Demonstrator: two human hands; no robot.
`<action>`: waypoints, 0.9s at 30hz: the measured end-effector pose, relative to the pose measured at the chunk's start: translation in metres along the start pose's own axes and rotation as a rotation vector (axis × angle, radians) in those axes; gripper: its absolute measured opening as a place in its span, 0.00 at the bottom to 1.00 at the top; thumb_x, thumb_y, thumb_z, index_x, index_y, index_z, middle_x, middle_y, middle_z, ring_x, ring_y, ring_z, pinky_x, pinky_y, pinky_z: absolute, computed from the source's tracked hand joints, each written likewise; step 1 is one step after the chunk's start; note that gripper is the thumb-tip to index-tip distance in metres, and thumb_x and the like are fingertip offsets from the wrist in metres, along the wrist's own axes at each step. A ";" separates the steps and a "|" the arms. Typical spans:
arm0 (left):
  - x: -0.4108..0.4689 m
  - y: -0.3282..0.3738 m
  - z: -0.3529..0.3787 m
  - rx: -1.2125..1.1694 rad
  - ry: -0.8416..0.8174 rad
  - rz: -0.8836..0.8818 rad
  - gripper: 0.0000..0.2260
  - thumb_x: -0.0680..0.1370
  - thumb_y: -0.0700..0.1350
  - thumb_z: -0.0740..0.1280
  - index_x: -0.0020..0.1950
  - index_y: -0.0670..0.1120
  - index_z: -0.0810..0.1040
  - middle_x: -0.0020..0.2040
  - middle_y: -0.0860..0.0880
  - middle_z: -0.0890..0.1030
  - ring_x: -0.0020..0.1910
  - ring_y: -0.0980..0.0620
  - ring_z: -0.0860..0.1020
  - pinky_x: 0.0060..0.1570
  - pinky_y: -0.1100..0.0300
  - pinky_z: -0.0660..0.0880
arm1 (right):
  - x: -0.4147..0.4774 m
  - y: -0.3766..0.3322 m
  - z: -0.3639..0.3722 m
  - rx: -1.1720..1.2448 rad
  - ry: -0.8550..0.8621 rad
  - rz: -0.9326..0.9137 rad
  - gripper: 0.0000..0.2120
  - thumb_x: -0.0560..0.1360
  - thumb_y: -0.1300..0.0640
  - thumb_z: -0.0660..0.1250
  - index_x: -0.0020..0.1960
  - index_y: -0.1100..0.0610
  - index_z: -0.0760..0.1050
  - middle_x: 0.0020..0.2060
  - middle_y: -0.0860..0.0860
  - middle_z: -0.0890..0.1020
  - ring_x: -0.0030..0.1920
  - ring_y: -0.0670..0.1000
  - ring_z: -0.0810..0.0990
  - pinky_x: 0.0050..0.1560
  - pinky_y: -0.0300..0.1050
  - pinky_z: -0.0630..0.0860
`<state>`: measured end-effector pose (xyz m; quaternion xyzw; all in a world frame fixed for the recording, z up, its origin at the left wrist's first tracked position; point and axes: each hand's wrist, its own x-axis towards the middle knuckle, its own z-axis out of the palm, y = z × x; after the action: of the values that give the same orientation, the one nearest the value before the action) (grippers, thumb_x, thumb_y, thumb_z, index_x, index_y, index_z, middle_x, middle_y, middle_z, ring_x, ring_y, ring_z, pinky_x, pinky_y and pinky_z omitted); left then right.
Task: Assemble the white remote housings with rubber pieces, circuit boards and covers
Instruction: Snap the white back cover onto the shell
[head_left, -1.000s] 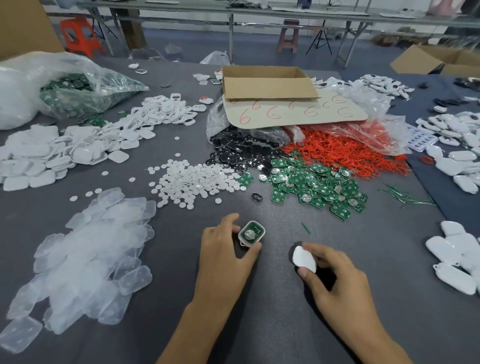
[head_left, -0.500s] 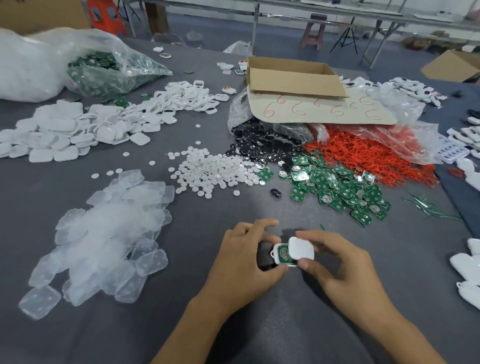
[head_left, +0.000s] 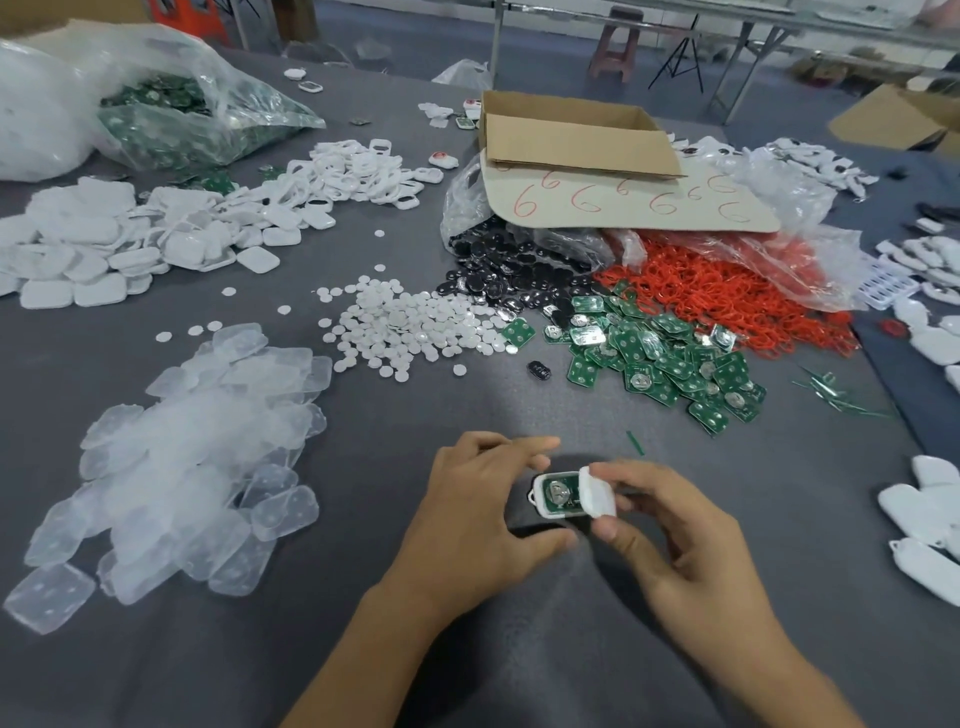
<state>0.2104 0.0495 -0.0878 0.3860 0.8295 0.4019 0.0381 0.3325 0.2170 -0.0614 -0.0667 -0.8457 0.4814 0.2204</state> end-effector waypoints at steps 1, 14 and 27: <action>0.000 0.000 0.000 0.009 -0.008 -0.004 0.34 0.66 0.65 0.76 0.71 0.64 0.70 0.59 0.71 0.75 0.66 0.60 0.68 0.67 0.58 0.65 | 0.002 0.003 -0.003 -0.100 0.002 -0.017 0.19 0.71 0.64 0.76 0.58 0.48 0.81 0.55 0.44 0.83 0.56 0.50 0.82 0.58 0.44 0.77; 0.002 0.002 -0.012 -0.501 0.018 -0.029 0.09 0.76 0.55 0.72 0.49 0.52 0.88 0.51 0.58 0.85 0.62 0.48 0.77 0.63 0.53 0.74 | 0.001 -0.004 -0.005 -0.290 -0.011 -0.123 0.25 0.71 0.54 0.78 0.63 0.40 0.73 0.57 0.39 0.80 0.55 0.45 0.80 0.56 0.28 0.71; 0.002 -0.011 -0.024 -0.556 -0.037 -0.069 0.10 0.73 0.54 0.74 0.54 0.58 0.84 0.58 0.58 0.82 0.62 0.50 0.78 0.58 0.60 0.73 | 0.008 -0.007 -0.002 -0.293 -0.031 -0.205 0.18 0.74 0.55 0.74 0.62 0.45 0.77 0.58 0.35 0.79 0.59 0.43 0.79 0.60 0.32 0.71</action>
<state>0.1933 0.0311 -0.0791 0.3395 0.6993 0.6053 0.1713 0.3264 0.2172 -0.0522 -0.0039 -0.9125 0.3290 0.2432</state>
